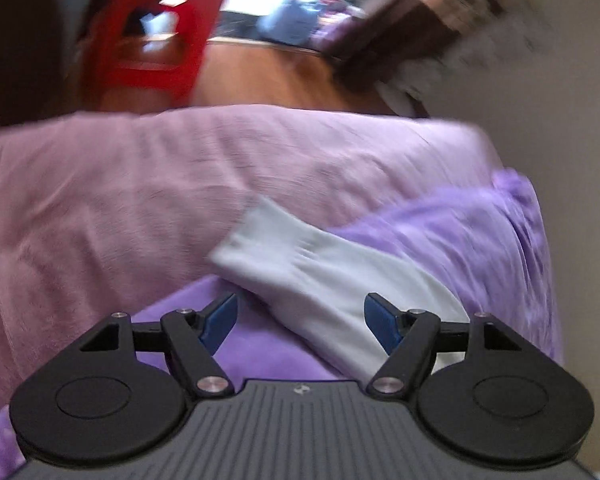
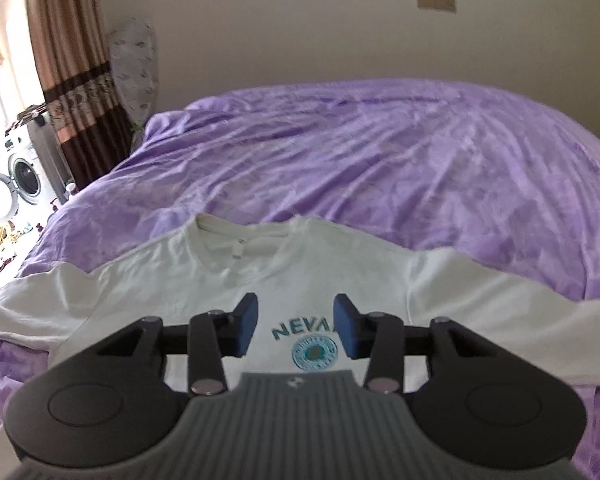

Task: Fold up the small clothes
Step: 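Grasp the sleeve cuff with the left gripper and lift it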

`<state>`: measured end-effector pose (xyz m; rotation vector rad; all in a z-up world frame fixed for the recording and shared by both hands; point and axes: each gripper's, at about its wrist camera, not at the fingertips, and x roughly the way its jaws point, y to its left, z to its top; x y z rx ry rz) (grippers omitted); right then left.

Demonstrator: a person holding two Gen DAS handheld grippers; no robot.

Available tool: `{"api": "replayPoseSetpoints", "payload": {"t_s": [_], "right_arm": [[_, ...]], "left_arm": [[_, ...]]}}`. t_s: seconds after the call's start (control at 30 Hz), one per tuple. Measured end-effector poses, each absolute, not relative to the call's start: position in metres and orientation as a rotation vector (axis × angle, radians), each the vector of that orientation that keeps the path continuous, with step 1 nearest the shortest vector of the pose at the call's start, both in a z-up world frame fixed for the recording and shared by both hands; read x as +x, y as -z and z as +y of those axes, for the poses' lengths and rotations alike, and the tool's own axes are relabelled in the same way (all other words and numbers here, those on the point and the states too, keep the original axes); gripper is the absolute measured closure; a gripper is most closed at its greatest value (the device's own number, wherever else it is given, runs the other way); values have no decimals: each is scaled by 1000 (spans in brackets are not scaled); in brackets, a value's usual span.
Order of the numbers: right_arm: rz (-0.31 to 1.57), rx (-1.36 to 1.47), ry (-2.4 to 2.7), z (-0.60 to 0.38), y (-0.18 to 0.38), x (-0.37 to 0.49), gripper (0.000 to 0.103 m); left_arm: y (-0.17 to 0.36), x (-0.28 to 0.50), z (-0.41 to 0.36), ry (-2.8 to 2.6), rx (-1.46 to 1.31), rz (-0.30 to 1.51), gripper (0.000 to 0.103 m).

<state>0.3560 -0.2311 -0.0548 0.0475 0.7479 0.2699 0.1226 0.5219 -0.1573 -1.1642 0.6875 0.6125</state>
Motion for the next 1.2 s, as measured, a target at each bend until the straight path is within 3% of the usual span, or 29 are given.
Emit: {"api": "replayPoseSetpoints", "payload": {"t_s": [0.13,0.23,0.3,0.37,0.43,0.47,0.7,0.93,1.03,1.2], "right_arm": [[770,-27,-259,-214,61,358,65],[837,-35,-247,-209,70,364,79],[877,-20,-236,-209,76,369,90],[904,-8,-240,-207,80,371,93],[910,-28,-253,-200,80,369,92],[913,-47,-258,-196,81,368,92],[882,-83,-338,-173,75,350,92],[918,7,-403,-163,59,345,91],[912,15,-394,-154,51,341,74],[906,50,-429,-147,42,338,74]], "left_arm": [[196,113,541,-657,-1316,653,20],[209,107,548,-686,-1363,588,22],[209,107,551,-711,-1354,575,40],[202,112,550,-676,-1335,559,71],[190,123,545,-611,-1305,569,92],[183,128,542,-602,-1290,580,95],[91,155,490,-600,-992,492,97],[-27,218,334,-302,-536,428,97],[-45,245,260,-172,-405,459,97],[-14,289,157,-21,-236,561,97]]}}
